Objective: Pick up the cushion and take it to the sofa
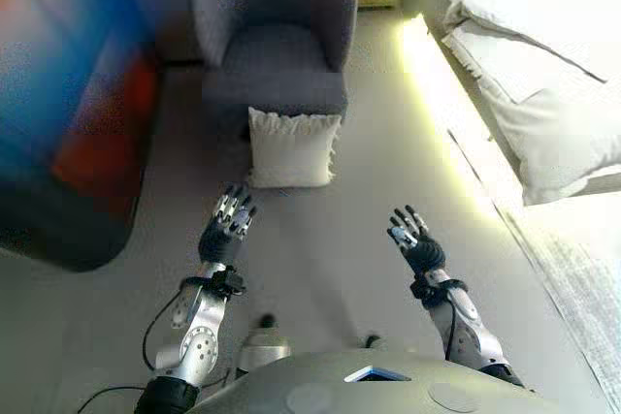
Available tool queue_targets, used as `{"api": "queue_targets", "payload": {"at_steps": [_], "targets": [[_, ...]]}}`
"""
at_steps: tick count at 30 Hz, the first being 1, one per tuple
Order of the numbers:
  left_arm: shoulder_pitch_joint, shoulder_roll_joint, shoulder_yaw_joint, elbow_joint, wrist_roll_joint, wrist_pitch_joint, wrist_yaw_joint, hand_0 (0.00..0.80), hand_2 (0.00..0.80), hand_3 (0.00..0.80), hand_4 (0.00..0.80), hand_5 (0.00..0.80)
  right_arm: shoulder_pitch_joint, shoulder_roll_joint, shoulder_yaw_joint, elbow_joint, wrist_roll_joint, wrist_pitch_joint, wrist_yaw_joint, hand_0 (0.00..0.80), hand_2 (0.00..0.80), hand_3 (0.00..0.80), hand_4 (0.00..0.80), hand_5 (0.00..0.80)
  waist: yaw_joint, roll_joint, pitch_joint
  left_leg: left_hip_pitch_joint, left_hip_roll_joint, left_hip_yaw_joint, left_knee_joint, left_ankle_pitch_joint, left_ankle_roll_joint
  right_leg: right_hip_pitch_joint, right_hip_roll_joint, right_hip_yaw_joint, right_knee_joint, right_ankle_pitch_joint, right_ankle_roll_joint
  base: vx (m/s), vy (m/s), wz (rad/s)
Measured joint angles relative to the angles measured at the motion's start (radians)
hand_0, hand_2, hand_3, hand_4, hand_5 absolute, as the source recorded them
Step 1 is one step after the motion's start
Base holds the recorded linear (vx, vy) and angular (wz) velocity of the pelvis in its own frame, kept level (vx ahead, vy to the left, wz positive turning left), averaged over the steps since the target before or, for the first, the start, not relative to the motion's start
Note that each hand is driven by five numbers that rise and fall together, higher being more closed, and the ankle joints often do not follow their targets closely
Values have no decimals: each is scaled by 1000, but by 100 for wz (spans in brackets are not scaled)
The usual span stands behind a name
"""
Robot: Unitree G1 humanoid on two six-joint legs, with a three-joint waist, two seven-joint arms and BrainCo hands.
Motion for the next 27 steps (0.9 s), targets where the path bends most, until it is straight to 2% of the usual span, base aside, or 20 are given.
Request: {"api": "queue_targets", "payload": {"at_steps": [23,27], "targets": [[10,0,3,0,9,1,-1,0,0,0,0,0,5,-1,-4,0,0,2,1,0,0,0,0,0,1,9,25,19,2,2,4,-2,-2,18,1,1,-1,-3,3,15,-19,0],[44,-2,6,-2,10,0,-2,0,0,0,0,0,30,-4,-21,-2,-11,22,18,0,0,0,0,0,0,9,25,16,10,3,8,-5,-5,15,9,3,0,-6,-1,45,-41,-1]]}}
